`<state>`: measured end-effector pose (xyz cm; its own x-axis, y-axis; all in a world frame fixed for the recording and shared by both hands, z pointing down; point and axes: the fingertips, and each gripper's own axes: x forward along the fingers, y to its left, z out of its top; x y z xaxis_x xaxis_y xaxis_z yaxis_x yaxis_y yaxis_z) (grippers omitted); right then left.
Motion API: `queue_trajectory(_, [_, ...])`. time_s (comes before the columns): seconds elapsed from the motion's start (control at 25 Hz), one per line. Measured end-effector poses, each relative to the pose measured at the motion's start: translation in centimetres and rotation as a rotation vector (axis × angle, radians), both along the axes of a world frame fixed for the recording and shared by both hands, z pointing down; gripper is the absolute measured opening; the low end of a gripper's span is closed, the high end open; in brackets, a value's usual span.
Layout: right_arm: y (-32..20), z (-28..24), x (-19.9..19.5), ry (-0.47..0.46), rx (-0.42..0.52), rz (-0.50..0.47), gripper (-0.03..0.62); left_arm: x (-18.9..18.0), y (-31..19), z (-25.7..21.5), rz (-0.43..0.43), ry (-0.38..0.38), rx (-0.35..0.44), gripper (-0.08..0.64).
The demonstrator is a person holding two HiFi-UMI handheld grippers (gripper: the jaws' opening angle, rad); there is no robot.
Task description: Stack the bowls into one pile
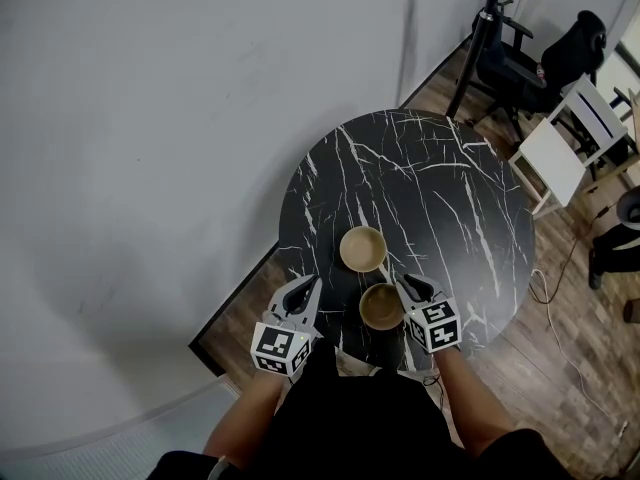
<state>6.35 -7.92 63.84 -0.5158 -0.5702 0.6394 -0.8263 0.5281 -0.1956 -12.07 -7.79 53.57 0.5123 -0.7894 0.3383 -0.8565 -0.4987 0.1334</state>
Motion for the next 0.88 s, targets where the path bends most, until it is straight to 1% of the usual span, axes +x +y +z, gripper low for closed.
queue_trajectory(0.2, [-1.1, -2.1, -0.3, -0.020, 0.063, 0.007, 0.063, 0.1, 0.3, 0.2, 0.007, -0.010, -0.006, 0.014])
queue_trajectory(0.44, [-2.3, -4.8, 0.0, -0.049, 0.163, 0.008, 0.014, 0.0, 0.4, 0.2, 0.017, -0.021, -0.006, 0.014])
queue_trajectory(0.6, [-3.0, -6.6, 0.1, -0.062, 0.235, 0.017, 0.011, -0.1, 0.4, 0.2, 0.015, -0.017, -0.006, 0.014])
queue_trajectory(0.72, [-3.3, -7.2, -0.1, -0.060, 0.257, 0.008, 0.011, 0.0, 0.6, 0.1, 0.021, -0.014, -0.007, 0.014])
queue_trajectory(0.88, [-4.0, -7.3, -0.2, -0.064, 0.260, 0.007, 0.011, 0.2, 0.7, 0.1, 0.018, -0.001, -0.007, 0.014])
